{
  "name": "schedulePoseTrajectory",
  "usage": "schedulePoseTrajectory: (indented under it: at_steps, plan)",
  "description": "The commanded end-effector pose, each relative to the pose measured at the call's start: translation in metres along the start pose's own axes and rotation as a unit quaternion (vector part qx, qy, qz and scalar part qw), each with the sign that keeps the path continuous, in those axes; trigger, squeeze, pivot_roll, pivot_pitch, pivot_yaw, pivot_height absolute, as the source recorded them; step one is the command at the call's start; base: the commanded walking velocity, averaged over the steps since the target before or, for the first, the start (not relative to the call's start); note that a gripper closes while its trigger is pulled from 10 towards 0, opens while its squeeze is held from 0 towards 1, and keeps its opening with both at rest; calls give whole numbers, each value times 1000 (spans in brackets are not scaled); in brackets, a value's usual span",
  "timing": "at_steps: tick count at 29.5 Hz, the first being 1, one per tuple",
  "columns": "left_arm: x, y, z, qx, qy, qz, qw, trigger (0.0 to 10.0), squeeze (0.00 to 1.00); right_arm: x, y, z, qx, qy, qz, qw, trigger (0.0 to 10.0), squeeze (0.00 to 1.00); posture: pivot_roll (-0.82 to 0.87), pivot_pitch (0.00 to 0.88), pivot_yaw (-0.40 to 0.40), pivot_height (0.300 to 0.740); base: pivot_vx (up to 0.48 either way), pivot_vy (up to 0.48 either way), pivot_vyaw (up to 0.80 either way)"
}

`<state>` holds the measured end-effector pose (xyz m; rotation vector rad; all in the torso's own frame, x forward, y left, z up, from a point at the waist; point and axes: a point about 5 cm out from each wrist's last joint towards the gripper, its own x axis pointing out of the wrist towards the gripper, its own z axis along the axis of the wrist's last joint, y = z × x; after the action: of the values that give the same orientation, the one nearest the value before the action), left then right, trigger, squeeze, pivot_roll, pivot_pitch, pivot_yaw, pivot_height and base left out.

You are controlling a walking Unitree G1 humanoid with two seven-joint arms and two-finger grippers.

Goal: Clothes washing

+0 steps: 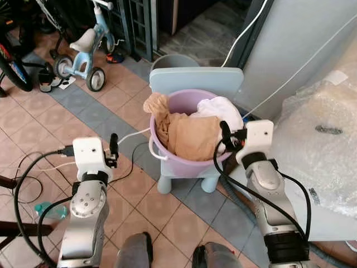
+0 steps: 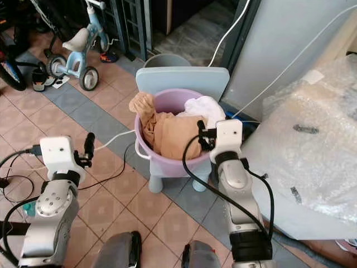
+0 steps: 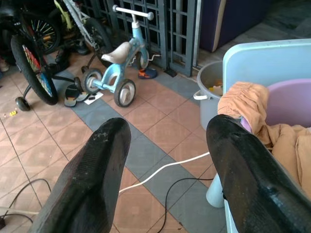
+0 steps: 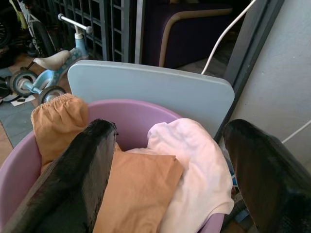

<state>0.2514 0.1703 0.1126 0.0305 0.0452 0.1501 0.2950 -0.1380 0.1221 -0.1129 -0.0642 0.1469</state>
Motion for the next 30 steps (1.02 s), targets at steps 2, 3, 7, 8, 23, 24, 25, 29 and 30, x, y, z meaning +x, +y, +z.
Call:
schedulePoseTrajectory:
  at_steps: [2,3,7,8,23,24,25,29,30]
  plan:
    - [-3,-6,-1,-4,3,-10,1000,10000,0,-4,-9,-2,-11,1,-9,1000,10000,0,67,185,-12,740,354,0,800]
    - [-3,-6,-1,-3,5,-10,1000,10000,0,-4,-9,-2,6,6,-14,1000,10000,0,67,185,-11,740,352,0,0]
    - [-3,-6,-2,-2,8,-9,1000,10000,0,-2,-9,-3,8,9,-14,1000,10000,0,69,186,-10,740,337,0,0]
    - [-3,-6,-2,-1,9,-9,1000,10000,0,-2,-9,-3,7,10,-13,1000,10000,0,69,186,-10,740,326,0,0]
    - [-13,7,-34,33,79,2,996,10000,0,7,-7,-47,-34,177,15,984,10000,0,100,171,-35,740,111,0,0]
    - [-16,10,-40,33,90,7,995,10000,0,5,-6,-50,-29,184,17,982,10000,0,95,182,-39,740,0,0,0]
    - [-16,10,-40,33,90,7,995,10000,0,5,-6,-50,-29,184,17,982,10000,0,95,182,-39,740,0,0,0]
    - [-21,32,-46,3,132,59,989,10000,0,-1,1,-57,-33,201,43,978,10000,0,132,219,-51,740,0,0,0]
    - [-23,31,-43,11,127,46,991,10000,0,-2,4,-61,-44,208,51,976,10000,0,135,224,-52,740,0,0,0]
